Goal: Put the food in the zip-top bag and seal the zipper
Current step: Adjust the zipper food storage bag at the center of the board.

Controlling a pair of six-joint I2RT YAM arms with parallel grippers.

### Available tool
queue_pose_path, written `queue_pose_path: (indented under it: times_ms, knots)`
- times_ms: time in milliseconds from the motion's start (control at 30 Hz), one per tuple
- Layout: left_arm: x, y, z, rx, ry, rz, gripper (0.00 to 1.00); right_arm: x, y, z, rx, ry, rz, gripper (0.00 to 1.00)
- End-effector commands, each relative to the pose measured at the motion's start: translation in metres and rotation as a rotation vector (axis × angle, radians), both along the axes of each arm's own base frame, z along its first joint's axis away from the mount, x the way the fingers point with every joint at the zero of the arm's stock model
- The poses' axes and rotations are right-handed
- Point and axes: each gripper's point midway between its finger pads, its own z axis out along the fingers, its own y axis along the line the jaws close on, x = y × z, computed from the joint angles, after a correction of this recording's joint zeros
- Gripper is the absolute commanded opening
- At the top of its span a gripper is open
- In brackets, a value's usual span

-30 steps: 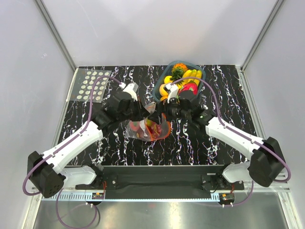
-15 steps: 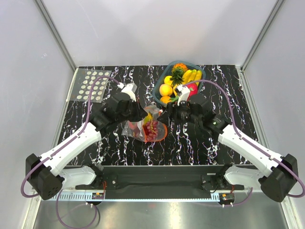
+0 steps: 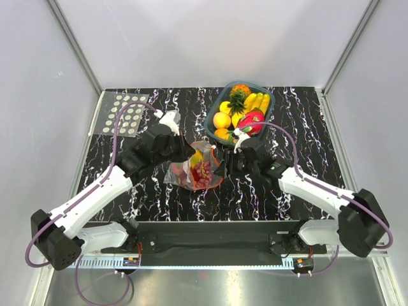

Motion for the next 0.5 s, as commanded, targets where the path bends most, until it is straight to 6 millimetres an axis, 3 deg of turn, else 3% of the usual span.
queue_pose_path:
  times_ms: [0, 67, 100, 167, 267, 300, 400, 467]
  knots:
    - [0.006, 0.004, 0.036, -0.041, -0.098, 0.023, 0.00, 0.011, 0.017, 0.012, 0.054, -0.023, 0.004, 0.47]
    - [0.007, 0.007, 0.037, -0.037, -0.101, 0.032, 0.00, 0.013, 0.019, 0.011, 0.042, -0.014, 0.002, 0.37]
    - [0.008, 0.009, 0.037, -0.033, -0.104, 0.037, 0.00, 0.013, 0.021, 0.016, 0.044, -0.009, 0.014, 0.20]
    - [0.009, 0.015, 0.036, -0.022, -0.105, 0.049, 0.00, 0.014, 0.023, 0.028, 0.046, -0.018, 0.020, 0.01]
    - [0.013, 0.027, 0.032, 0.010, -0.103, 0.081, 0.00, 0.014, 0.025, 0.076, 0.071, -0.081, 0.040, 0.00]
    - [0.014, 0.028, 0.031, 0.019, -0.105, 0.085, 0.00, 0.015, 0.026, 0.103, 0.103, -0.115, 0.044, 0.00]
    - [0.012, 0.021, 0.023, 0.023, -0.073, 0.045, 0.00, 0.009, 0.033, 0.155, 0.177, -0.161, 0.085, 0.00]
    - [0.013, 0.013, 0.015, 0.016, -0.047, 0.019, 0.00, 0.012, 0.038, 0.161, 0.178, -0.154, 0.096, 0.00]
